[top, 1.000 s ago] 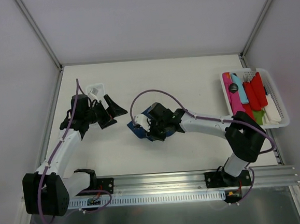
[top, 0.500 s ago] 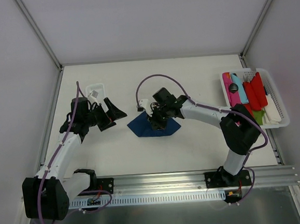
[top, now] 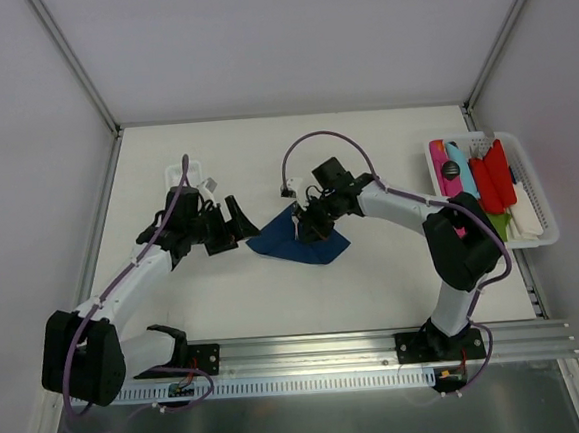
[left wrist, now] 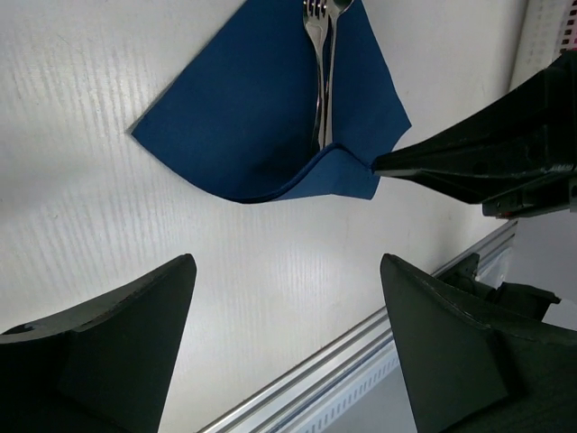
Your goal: Place the utensils on the paper napkin and roll it up
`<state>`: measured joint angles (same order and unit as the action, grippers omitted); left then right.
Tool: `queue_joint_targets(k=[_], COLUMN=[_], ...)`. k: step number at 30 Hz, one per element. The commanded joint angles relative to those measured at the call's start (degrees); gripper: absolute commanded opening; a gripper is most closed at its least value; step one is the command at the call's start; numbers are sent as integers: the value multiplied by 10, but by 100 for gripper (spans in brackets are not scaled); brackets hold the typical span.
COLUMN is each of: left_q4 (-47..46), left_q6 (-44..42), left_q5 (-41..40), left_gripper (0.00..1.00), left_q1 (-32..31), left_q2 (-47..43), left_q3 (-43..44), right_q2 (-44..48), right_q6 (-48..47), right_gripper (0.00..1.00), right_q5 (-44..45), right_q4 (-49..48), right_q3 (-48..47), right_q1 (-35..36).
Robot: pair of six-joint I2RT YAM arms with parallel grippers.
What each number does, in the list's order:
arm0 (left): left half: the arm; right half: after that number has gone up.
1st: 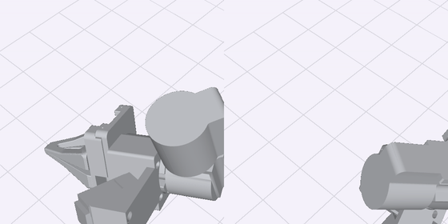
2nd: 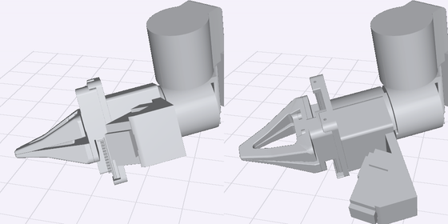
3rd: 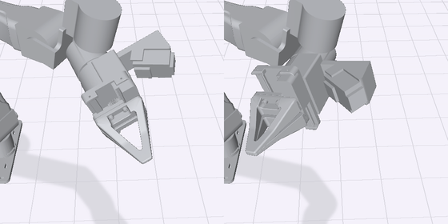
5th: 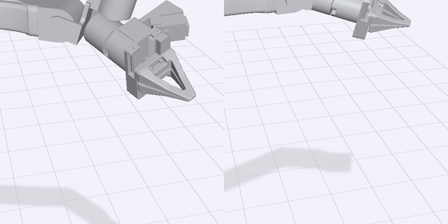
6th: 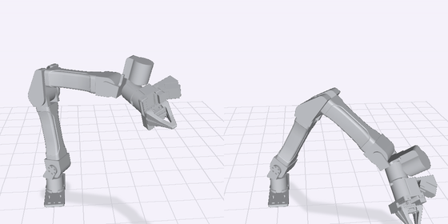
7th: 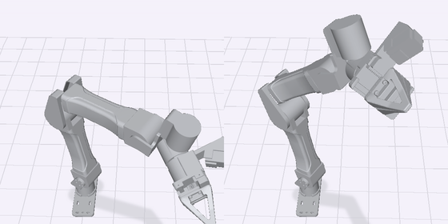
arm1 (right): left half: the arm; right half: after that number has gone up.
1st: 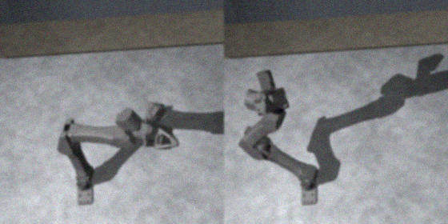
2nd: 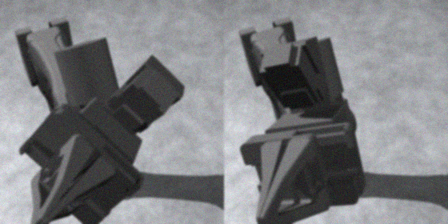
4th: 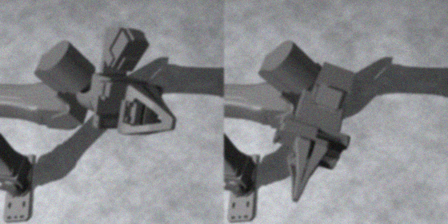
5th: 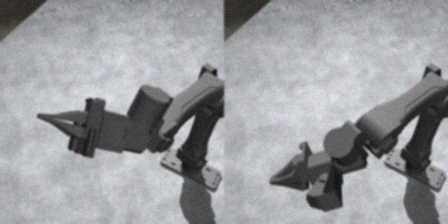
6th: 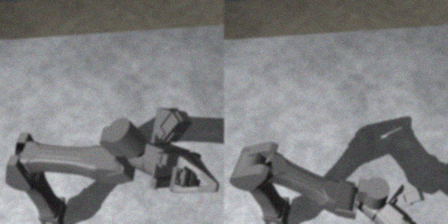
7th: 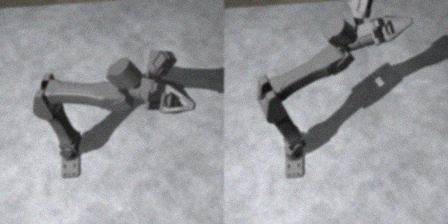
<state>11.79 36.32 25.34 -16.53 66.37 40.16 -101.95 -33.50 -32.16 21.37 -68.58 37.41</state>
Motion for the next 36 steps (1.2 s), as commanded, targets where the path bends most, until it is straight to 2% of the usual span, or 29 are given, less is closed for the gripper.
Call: queue_joint_targets(k=[1,5,10,13,24,36], left_q4=[-10,-13,-34,-55,-115,-147], left_q6=[-20,-20,-7,5,52,75], left_q5=[-35,-44,-39,-33,-37,-46], left_gripper=[84,74,51,43,35,28], left_q1=[-22,-43,-70,-86,-140,-153], left_q2=[16,32,63,82,148,235], left_q3=[30,39,41,41,47,98], right_q2=[-10,-22,-45,-56,-86,-109], right_q6=[15,19,13,7,6,12], right_gripper=[0,0,0,0,0,0], right_q5=[-34,-47,-59,-60,-66,-74], right_q4=[8,9,21,32,43,52], right_q3=[-23,-34,-59,-77,-95,-113], right_q1=[-14,-30,-42,-44,-52,-61])
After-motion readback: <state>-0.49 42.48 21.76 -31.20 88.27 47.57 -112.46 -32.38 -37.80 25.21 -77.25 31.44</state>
